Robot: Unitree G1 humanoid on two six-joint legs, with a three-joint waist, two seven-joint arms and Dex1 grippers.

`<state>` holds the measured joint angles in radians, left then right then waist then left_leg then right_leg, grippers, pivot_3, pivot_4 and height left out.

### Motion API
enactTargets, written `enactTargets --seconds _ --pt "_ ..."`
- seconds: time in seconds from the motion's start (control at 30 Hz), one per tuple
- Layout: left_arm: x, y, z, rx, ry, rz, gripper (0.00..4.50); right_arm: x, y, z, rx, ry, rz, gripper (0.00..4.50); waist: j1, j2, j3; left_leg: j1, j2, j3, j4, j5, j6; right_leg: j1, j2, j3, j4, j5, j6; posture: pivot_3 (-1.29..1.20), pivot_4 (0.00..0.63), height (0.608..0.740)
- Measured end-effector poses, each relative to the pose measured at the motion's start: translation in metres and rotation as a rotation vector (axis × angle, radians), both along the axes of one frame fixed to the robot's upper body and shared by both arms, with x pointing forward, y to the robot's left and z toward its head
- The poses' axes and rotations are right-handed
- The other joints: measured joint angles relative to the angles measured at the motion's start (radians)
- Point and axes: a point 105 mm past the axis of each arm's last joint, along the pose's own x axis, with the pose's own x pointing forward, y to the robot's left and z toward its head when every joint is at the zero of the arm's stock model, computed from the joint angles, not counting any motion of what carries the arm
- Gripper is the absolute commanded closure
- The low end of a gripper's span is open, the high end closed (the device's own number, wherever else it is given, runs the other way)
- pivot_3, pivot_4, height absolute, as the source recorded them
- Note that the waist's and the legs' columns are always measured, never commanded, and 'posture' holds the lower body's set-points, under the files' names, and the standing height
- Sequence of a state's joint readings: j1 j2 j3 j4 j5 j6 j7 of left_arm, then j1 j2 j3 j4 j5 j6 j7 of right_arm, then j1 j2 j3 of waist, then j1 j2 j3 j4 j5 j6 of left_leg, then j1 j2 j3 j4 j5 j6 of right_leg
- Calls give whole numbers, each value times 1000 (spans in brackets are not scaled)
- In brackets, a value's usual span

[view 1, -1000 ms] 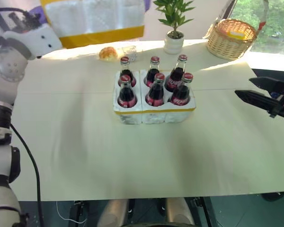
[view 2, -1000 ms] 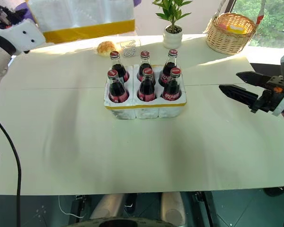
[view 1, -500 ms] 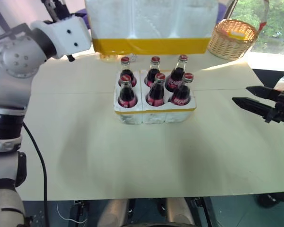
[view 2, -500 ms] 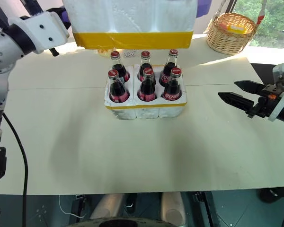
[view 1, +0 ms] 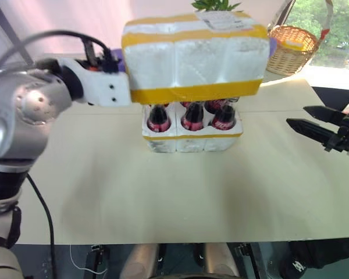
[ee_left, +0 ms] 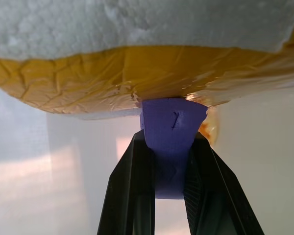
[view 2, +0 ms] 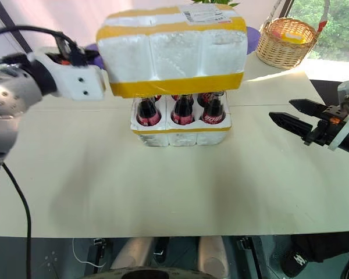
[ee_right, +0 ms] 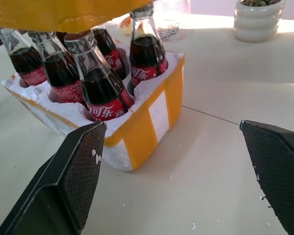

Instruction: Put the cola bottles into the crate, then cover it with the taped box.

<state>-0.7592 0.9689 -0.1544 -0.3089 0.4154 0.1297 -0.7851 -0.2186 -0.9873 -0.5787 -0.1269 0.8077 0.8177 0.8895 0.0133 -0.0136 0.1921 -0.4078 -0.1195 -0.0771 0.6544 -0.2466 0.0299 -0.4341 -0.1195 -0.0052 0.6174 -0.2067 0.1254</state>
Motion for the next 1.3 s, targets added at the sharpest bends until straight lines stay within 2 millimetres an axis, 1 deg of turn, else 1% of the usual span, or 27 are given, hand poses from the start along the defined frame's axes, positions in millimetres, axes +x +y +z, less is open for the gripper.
enactTargets --seconds 0.13,0.33,0.43,0.53,0.6,0.63,0.67,0.7,0.77,0.8,0.83,0.9,0.97,1.07,1.17,1.23,1.27,1.3 --pt "2 -5 -3 -10 -5 1 4279 1 -3 -1 15 -5 -8 0 0 0 0 0 0 0 0 0 0 0 0 0 0 0 0 0 150 740" --pt "2 -7 -9 50 -22 -1 4279 1 -3 -3 17 -3 -10 0 0 0 0 0 0 0 0 0 0 0 0 0 0 0 0 0 150 740" --pt "3 -9 -17 99 -21 -14 4279 0 -3 -7 22 5 -10 0 0 0 0 0 0 0 0 0 0 0 0 0 0 0 0 0 150 740" --pt "5 -7 -26 110 -11 -11 4279 -1 -3 -9 19 11 -10 0 0 0 0 0 0 0 0 0 0 0 0 0 0 0 0 0 150 740" --pt "7 -6 -29 108 -7 -7 3221 -1 -4 -10 19 12 -12 0 -1 0 0 0 0 0 0 0 0 0 0 0 0 0 0 0 150 740" --pt "7 -6 -30 112 -7 -9 2804 -2 -5 -10 19 11 -15 0 -1 0 0 0 0 0 0 0 0 0 0 0 0 0 0 0 150 740" --pt "7 -5 -33 113 1 -8 2290 -2 -5 -9 20 9 -17 0 -1 0 0 0 0 0 0 0 0 0 0 0 0 0 0 0 150 740" --pt "7 -4 -37 113 14 -5 1782 -2 -5 -9 20 7 -18 0 -1 0 0 0 0 0 0 0 0 0 0 0 0 0 0 0 150 740" --pt "6 1 -52 110 67 8 731 -3 -7 -8 21 2 -21 0 -1 0 0 0 0 0 -1 0 0 0 0 0 0 0 0 0 150 740" --pt "6 5 -59 102 97 21 290 -3 -7 -8 21 3 -23 0 -1 0 0 0 0 0 -1 0 0 0 0 0 0 0 0 0 150 740" --pt "5 10 -68 81 143 40 65 -4 -8 -9 19 7 -23 0 -1 0 0 0 0 0 -1 0 0 0 0 0 0 0 0 0 150 740" --pt "1 17 -78 39 211 63 65 -5 -8 -12 15 14 -19 0 -1 0 0 0 0 0 -1 0 0 0 0 0 0 0 0 0 150 740" --pt "-5 26 -82 -24 270 82 65 -6 -7 -13 8 15 -9 0 -1 0 0 0 0 0 0 0 0 0 0 0 0 0 0 0 150 740" --pt "-12 40 -77 -169 358 118 65 -9 -7 -15 -10 18 7 0 0 1 0 0 1 -1 0 0 0 0 0 0 0 0 0 0 150 740" --pt "-24 50 -65 -519 555 76 65 -10 -8 -18 -36 26 32 0 -1 1 0 0 1 -1 0 0 0 0 0 0 0 0 0 0 150 740" --pt "-38 59 -59 -805 789 -2 65 -12 -6 -21 -56 37 76 0 -4 1 0 0 1 -1 1 0 0 0 1 -1 0 0 0 0 150 740" --pt "-46 67 -53 -919 892 -40 65 -13 -3 -23 -63 40 108 0 -7 1 0 0 1 -1 1 0 0 0 2 -1 1 0 0 0 150 740" --pt "-54 75 -49 -981 975 -65 65 -14 0 -24 -64 42 134 0 -12 1 0 0 2 -1 1 0 0 -1 2 -1 1 0 0 0 150 740"
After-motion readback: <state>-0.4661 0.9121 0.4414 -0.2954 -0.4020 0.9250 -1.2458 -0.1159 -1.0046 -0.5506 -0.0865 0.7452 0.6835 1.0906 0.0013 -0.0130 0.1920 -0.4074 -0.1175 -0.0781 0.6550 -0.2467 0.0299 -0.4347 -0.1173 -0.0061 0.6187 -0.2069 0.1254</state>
